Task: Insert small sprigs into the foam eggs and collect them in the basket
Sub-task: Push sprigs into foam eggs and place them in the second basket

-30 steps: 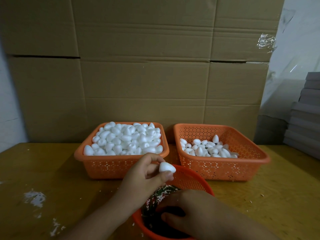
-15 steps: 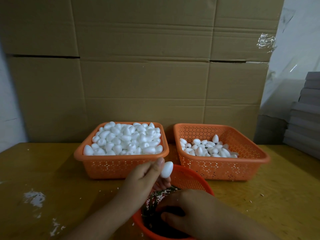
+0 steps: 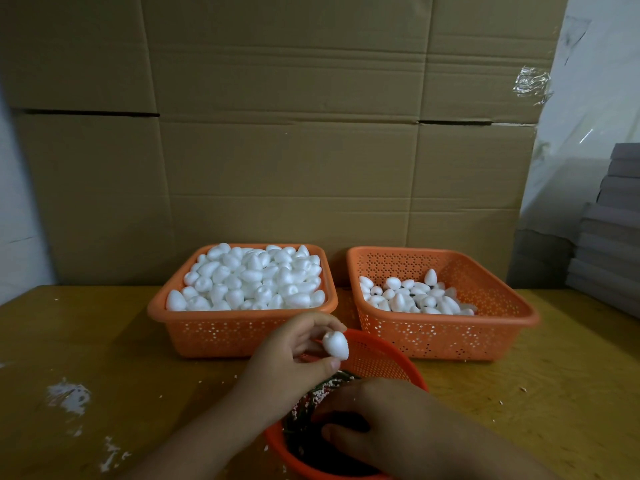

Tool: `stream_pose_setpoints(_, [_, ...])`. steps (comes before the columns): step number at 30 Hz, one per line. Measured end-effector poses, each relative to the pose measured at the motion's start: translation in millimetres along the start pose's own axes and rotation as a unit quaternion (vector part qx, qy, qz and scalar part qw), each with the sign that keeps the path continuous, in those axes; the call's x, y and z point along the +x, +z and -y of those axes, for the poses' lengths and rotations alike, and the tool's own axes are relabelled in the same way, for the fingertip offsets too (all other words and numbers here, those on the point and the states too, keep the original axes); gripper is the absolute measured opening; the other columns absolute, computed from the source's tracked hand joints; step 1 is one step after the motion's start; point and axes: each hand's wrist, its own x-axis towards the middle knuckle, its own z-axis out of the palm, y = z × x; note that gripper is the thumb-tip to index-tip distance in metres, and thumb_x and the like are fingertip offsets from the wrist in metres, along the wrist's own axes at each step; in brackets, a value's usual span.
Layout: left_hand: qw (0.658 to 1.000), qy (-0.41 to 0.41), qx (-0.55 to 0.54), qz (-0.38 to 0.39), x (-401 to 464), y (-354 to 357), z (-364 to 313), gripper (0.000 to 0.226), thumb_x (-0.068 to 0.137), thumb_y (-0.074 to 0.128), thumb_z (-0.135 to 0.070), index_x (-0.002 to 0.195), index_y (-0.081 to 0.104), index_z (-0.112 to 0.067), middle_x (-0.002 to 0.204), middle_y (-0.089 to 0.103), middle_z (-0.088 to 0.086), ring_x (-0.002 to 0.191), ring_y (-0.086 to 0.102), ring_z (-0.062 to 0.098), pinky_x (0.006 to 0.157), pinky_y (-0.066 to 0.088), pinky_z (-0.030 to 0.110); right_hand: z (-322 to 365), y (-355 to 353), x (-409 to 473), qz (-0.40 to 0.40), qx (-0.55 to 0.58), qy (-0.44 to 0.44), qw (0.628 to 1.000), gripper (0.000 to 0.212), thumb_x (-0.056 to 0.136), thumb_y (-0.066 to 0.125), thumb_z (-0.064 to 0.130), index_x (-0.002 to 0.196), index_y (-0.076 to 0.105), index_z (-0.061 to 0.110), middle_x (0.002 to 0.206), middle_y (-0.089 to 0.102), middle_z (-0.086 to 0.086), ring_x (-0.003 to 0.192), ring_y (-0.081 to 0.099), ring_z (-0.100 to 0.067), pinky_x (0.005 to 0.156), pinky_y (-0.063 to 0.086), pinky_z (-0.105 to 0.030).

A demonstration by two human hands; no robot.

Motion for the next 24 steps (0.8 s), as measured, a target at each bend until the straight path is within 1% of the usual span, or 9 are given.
stream_pose_setpoints(5, [1.0, 0.012, 0.006, 0.007, -0.2, -0.2, -0.2, 0.041, 0.087, 0.07, -0.004, 0.109, 0.071, -0.039, 0.107, 0.072, -0.01, 0.1, 0.067, 0.007, 0.089, 0.053, 0.024, 0.8, -0.6, -0.4, 0.001, -0.001, 0.001, 1.0, 0.037, 0.088, 0.041, 0.054, 0.121, 0.054, 0.042, 0.115, 0.063, 0.015, 0.1, 0.06, -0.002, 0.087, 0.051, -0.031])
stream_pose_setpoints(6, [1.0, 0.008, 0.006, 0.003, 0.3, 0.2, 0.5, 0.041, 0.088, 0.069, -0.005, 0.112, 0.069, -0.038, 0.107, 0.072, -0.009, 0.098, 0.068, 0.008, 0.087, 0.053, 0.025, 0.7, -0.7, -0.3, 0.002, -0.002, 0.0, 1.0, 0.037, 0.088, 0.041, 0.054, 0.121, 0.053, 0.043, 0.115, 0.063, 0.015, 0.1, 0.06, -0.002, 0.087, 0.051, -0.031])
stream_pose_setpoints(8, [1.0, -0.005, 0.0, -0.007, 1.3, 1.1, 1.7, 0.037, 0.09, 0.067, -0.008, 0.116, 0.063, -0.033, 0.102, 0.072, -0.005, 0.087, 0.067, 0.01, 0.079, 0.054, 0.026, 1.1, -0.8, -0.5, 0.0, -0.002, -0.002, 1.0, 0.037, 0.088, 0.041, 0.054, 0.122, 0.052, 0.045, 0.117, 0.061, 0.016, 0.101, 0.059, 0.0, 0.087, 0.05, -0.03])
stream_pose_setpoints(11, [1.0, -0.013, -0.018, -0.008, 1.6, 1.1, 2.0, 0.027, 0.092, 0.064, -0.012, 0.113, 0.057, -0.026, 0.093, 0.071, -0.003, 0.074, 0.065, 0.01, 0.071, 0.052, 0.023, 1.4, -1.2, -0.2, 0.0, -0.009, -0.005, 1.0, 0.036, 0.089, 0.042, 0.053, 0.123, 0.05, 0.046, 0.119, 0.06, 0.017, 0.103, 0.058, 0.0, 0.089, 0.05, -0.03])
stream_pose_setpoints(14, [1.0, -0.004, -0.028, 0.0, 1.0, 1.1, 0.8, 0.021, 0.088, 0.061, -0.025, 0.109, 0.061, -0.025, 0.089, 0.071, -0.002, 0.069, 0.063, 0.008, 0.066, 0.05, 0.021, 2.0, -2.1, -0.2, 0.001, -0.006, -0.005, 1.0, 0.035, 0.089, 0.044, 0.052, 0.124, 0.048, 0.047, 0.12, 0.06, 0.017, 0.105, 0.057, -0.001, 0.09, 0.049, -0.03])
stream_pose_setpoints(16, [0.999, 0.003, -0.031, 0.003, 1.4, 0.9, -0.2, 0.016, 0.094, 0.058, -0.021, 0.108, 0.065, -0.025, 0.084, 0.071, -0.001, 0.066, 0.061, 0.008, 0.063, 0.049, 0.019, 2.4, -2.5, -0.4, 0.001, -0.005, -0.007, 1.0, 0.035, 0.09, 0.045, 0.051, 0.124, 0.048, 0.047, 0.121, 0.059, 0.017, 0.105, 0.057, -0.001, 0.089, 0.049, -0.029])
stream_pose_setpoints(17, [0.999, 0.006, -0.031, 0.004, 1.5, 0.8, -0.7, 0.017, 0.094, 0.056, -0.02, 0.108, 0.067, -0.025, 0.081, 0.069, -0.002, 0.065, 0.06, 0.008, 0.062, 0.049, 0.019, 2.7, -2.7, -0.6, 0.0, -0.006, -0.008, 1.0, 0.035, 0.09, 0.045, 0.051, 0.124, 0.049, 0.047, 0.121, 0.058, 0.018, 0.105, 0.057, -0.001, 0.089, 0.048, -0.028])
stream_pose_setpoints(20, [1.0, 0.007, -0.027, 0.005, 1.7, 0.9, -1.0, 0.031, 0.084, 0.05, -0.027, 0.106, 0.072, -0.026, 0.073, 0.065, -0.005, 0.062, 0.056, 0.009, 0.061, 0.047, 0.019, 3.2, -3.2, -0.9, -0.001, -0.006, -0.01, 1.0, 0.033, 0.09, 0.045, 0.049, 0.122, 0.052, 0.044, 0.122, 0.058, 0.019, 0.104, 0.057, 0.0, 0.089, 0.049, -0.029])
stream_pose_setpoints(24, [1.0, 0.008, -0.02, -0.005, 1.8, 0.6, -1.1, 0.031, 0.085, 0.047, -0.029, 0.096, 0.076, -0.026, 0.066, 0.06, -0.005, 0.057, 0.052, 0.009, 0.058, 0.045, 0.019, 3.1, -3.5, -1.5, -0.001, -0.003, -0.011, 1.0, 0.034, 0.089, 0.045, 0.049, 0.123, 0.051, 0.045, 0.124, 0.056, 0.019, 0.106, 0.056, 0.0, 0.091, 0.048, -0.029])
